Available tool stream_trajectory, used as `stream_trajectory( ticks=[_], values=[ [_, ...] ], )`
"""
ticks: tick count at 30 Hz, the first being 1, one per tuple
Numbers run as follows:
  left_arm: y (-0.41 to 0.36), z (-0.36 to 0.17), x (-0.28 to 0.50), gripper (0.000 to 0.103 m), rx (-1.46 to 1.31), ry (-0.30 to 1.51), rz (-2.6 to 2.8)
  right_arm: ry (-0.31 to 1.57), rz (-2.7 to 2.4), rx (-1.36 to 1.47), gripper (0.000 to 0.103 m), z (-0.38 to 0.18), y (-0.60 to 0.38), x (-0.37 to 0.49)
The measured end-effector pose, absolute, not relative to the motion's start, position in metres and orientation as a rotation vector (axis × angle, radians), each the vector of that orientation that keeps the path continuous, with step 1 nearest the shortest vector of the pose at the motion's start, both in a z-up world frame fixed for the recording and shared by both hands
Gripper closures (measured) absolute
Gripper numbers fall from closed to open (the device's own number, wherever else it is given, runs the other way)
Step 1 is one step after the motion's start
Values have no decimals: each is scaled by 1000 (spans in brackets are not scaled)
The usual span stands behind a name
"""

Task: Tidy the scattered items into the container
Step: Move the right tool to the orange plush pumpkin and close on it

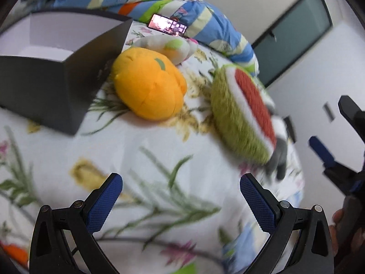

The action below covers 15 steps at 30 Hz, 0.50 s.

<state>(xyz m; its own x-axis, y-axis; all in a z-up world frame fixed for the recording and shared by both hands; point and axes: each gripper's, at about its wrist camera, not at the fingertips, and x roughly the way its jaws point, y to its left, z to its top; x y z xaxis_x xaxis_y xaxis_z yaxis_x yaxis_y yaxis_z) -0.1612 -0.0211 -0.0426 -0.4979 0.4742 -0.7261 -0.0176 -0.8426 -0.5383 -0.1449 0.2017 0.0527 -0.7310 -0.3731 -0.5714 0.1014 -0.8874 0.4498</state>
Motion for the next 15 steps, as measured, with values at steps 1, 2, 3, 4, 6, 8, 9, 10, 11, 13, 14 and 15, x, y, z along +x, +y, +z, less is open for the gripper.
stream_trajectory(
  ticks=[1,2,3,4,6,8,9,10,11,13,14,15],
  values=[
    [-22,-44,-171,0,-1369,-704,2390,-589,-2608,1015,0,54,199,-156],
    [-23,-45,-180,0,-1361,-719,2394,-606,-2562,1045,0,53,193,-169],
    [-25,-46,-190,0,-1354,-734,2399,-610,-2528,1061,0,51,190,-178],
    [-26,-49,-201,0,-1351,-752,2394,-595,-2489,1081,0,49,183,-190],
    [-30,-56,-219,0,-1358,-810,2359,-520,-2446,1139,0,47,167,-208],
    [-32,-63,-230,0,-1356,-849,2332,-421,-2399,1200,1,41,147,-227],
    [-33,-67,-236,0,-1362,-863,2316,-381,-2373,1233,2,35,139,-237],
    [-34,-72,-243,0,-1376,-876,2300,-350,-2346,1268,2,30,131,-248],
    [-35,-76,-249,0,-1392,-879,2295,-323,-2318,1313,3,22,123,-260],
    [-36,-82,-261,0,-1416,-841,2315,-326,-2265,1394,4,4,115,-283],
    [-35,-81,-265,0,-1406,-803,2333,-341,-2232,1431,5,-3,112,-294],
    [-34,-82,-269,0,-1404,-791,2325,-359,-2198,1463,6,-10,109,-305]
  ],
)
